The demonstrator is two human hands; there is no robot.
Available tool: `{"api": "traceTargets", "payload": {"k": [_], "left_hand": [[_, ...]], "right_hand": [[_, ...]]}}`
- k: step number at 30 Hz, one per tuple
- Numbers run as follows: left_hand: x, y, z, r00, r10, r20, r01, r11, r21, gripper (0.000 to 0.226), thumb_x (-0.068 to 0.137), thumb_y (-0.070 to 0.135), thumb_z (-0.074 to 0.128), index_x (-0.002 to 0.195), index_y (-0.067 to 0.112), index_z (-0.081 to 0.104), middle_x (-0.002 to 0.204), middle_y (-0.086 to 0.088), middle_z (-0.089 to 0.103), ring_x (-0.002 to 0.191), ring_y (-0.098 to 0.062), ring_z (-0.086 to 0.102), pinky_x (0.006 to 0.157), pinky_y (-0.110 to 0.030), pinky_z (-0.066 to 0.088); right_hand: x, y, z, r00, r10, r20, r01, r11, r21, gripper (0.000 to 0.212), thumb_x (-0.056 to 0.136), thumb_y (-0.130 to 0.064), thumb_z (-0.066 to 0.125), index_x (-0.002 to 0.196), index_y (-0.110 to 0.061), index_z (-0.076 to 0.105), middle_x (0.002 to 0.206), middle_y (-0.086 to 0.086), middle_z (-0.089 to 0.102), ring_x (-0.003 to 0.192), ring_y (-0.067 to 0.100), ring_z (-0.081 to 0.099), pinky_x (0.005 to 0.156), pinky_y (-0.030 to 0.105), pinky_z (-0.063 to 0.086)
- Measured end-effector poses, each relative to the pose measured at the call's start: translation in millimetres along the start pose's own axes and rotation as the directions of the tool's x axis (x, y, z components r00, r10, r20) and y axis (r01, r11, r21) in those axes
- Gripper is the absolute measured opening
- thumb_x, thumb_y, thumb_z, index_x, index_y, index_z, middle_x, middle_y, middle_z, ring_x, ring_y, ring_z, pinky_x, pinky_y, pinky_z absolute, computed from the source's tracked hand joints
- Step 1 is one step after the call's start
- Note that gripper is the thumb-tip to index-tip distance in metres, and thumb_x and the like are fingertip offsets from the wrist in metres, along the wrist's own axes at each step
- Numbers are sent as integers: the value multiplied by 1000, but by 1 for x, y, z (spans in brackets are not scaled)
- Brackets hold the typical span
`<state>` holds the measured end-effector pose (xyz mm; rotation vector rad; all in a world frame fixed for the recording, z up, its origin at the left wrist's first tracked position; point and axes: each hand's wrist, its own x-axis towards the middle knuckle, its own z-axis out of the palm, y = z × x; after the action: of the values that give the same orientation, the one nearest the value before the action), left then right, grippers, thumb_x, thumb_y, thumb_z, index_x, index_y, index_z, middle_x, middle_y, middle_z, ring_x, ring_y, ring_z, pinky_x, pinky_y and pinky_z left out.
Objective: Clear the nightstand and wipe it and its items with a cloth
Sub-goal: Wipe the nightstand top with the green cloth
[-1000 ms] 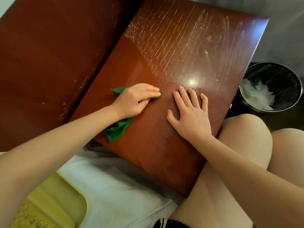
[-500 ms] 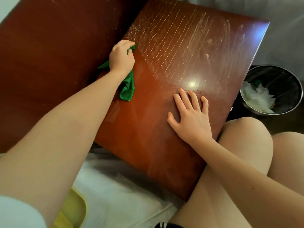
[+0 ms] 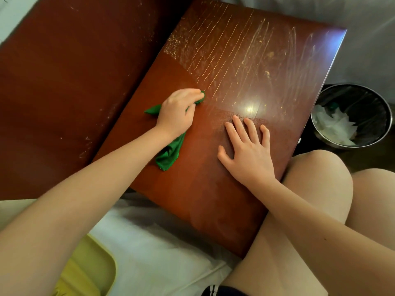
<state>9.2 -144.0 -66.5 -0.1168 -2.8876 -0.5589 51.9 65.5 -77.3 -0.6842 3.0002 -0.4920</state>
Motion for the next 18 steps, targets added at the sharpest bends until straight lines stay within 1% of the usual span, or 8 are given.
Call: {"api": "traceTargets", "payload": {"k": [3,6,8,11,13,15,18], "left_hand": [[-33,21,3,993,107,40,-105,993,-52,35,84,6,48,114,10,68,117,-7,66,111,-24,58,99,-32,41],[-62,34,4,977,195,89,-185,977,-105,36,86,9,46,114,9,68,117,-6,66,112,-21,56,102,-24,35],[-68,34,2,967,229,108,-214,968,-132,35,87,9,45,115,9,67,118,-7,65,114,-20,55,104,-22,34],[-63,29,1,963,244,112,-224,960,-167,34,87,9,47,114,8,67,117,-8,66,113,-19,55,104,-23,36],[-56,23,2,970,223,97,-207,966,-156,34,86,8,48,113,7,68,116,-8,66,111,-22,58,103,-28,40],[-42,11,1,988,145,48,-139,984,-109,34,84,6,49,111,7,69,115,-10,66,109,-25,60,101,-30,40],[-9,-11,-5,997,-78,-23,77,997,-23,35,88,4,47,117,8,66,120,-10,64,115,-25,57,100,-25,37]], "right_hand": [[0,-1,0,1000,0,-14,0,1000,4,59,87,-46,34,134,-15,48,145,7,43,135,30,36,110,48,12],[0,-1,0,1000,-6,-10,6,1000,5,59,87,-47,33,135,-15,48,146,7,42,135,29,35,110,48,12],[0,0,0,1000,-6,1,6,1000,4,60,88,-48,31,136,-16,46,147,6,40,137,28,32,111,48,11],[0,-1,1,1000,-4,2,4,1000,9,61,88,-48,31,137,-16,46,148,5,39,137,28,32,111,49,12],[0,0,1,1000,-3,-4,3,1000,9,60,87,-47,33,136,-16,46,147,6,40,136,28,32,111,49,12],[0,0,1,1000,-3,-4,3,1000,8,59,87,-46,33,136,-16,46,147,5,40,136,29,32,111,49,11],[0,0,1,1000,-4,6,4,1000,10,60,88,-47,31,137,-17,44,149,4,38,138,28,30,112,49,9]]}}
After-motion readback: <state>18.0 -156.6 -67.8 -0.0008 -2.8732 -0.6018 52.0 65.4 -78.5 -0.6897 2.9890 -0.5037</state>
